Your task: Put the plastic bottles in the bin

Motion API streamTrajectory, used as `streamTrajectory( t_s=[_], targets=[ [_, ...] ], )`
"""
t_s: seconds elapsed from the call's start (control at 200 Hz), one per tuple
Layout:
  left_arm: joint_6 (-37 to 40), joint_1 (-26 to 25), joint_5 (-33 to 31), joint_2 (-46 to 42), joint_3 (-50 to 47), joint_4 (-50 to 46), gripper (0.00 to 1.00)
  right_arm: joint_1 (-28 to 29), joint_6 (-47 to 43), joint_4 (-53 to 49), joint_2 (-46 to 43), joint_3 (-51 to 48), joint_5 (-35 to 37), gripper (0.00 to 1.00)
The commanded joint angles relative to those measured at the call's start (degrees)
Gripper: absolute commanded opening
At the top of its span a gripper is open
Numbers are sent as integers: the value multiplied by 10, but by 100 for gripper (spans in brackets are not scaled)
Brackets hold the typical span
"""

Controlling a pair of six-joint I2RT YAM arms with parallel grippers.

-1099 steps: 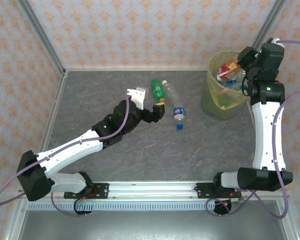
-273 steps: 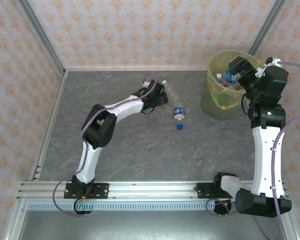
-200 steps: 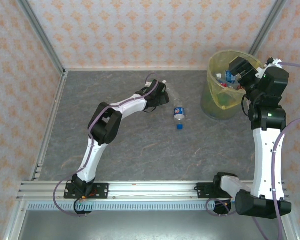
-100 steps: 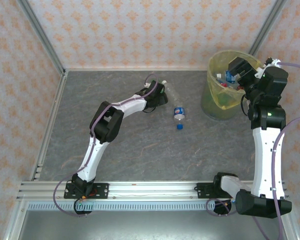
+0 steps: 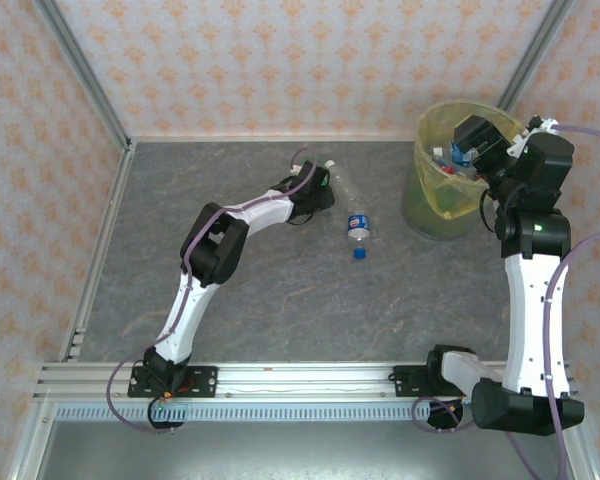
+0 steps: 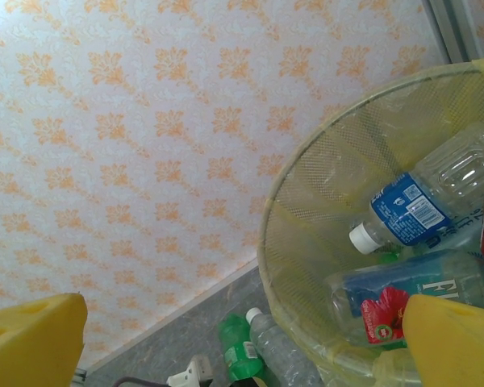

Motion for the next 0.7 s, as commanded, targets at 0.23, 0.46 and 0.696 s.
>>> streamTrajectory(
  t_s=[0.23, 0.46, 0.696],
  targets=[
    [15, 3, -22, -60, -50, 28, 21, 11, 12, 34, -8, -6, -37, 100],
    [25, 3, -28, -127, -107, 46, 20, 15, 30, 47, 1, -12, -56, 100],
    [61, -9, -17, -207, -173, 94, 21, 38, 33, 51, 28, 9, -73, 100]
  ],
)
